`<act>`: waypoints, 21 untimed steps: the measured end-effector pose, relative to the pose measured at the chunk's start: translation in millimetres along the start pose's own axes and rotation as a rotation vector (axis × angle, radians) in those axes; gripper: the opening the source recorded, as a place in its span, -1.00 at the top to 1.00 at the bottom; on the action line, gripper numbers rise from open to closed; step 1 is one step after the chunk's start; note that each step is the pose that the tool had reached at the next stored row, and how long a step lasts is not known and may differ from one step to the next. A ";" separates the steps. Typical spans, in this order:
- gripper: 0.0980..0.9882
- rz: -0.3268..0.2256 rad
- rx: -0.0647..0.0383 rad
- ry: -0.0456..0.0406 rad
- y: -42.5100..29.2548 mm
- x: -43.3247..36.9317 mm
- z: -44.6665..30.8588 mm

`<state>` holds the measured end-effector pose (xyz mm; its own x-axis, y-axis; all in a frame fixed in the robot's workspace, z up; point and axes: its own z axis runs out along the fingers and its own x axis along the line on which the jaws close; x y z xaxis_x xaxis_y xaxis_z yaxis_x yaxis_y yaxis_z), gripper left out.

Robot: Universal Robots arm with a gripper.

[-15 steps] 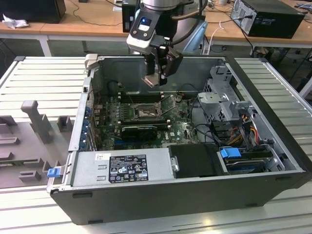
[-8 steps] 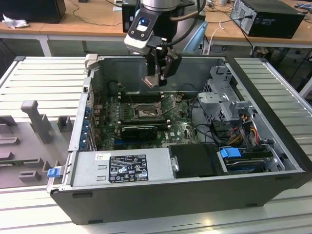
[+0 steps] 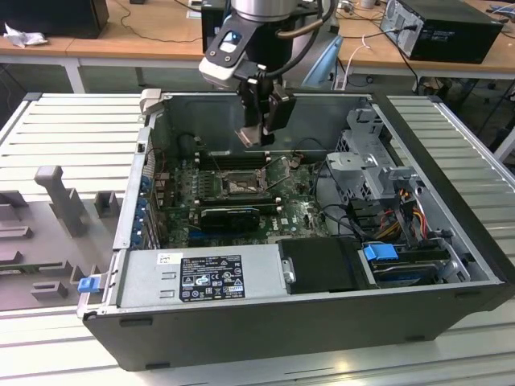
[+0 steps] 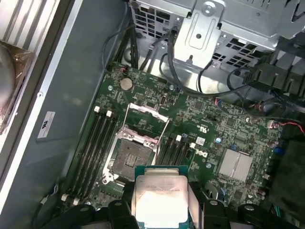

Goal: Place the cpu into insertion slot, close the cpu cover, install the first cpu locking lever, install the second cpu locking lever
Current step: 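Place the cpu into insertion slot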

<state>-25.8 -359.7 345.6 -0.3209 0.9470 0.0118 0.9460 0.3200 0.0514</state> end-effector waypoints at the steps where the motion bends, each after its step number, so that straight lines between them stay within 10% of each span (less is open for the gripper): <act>1: 0.04 0.008 0.000 -0.0009 0.0 0.0 0.2; 21: 0.04 0.234 -0.002 -0.0176 -0.6 -0.1 12.1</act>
<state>-25.8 -359.7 333.4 -0.0920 0.9957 0.0061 0.9945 0.0915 0.0510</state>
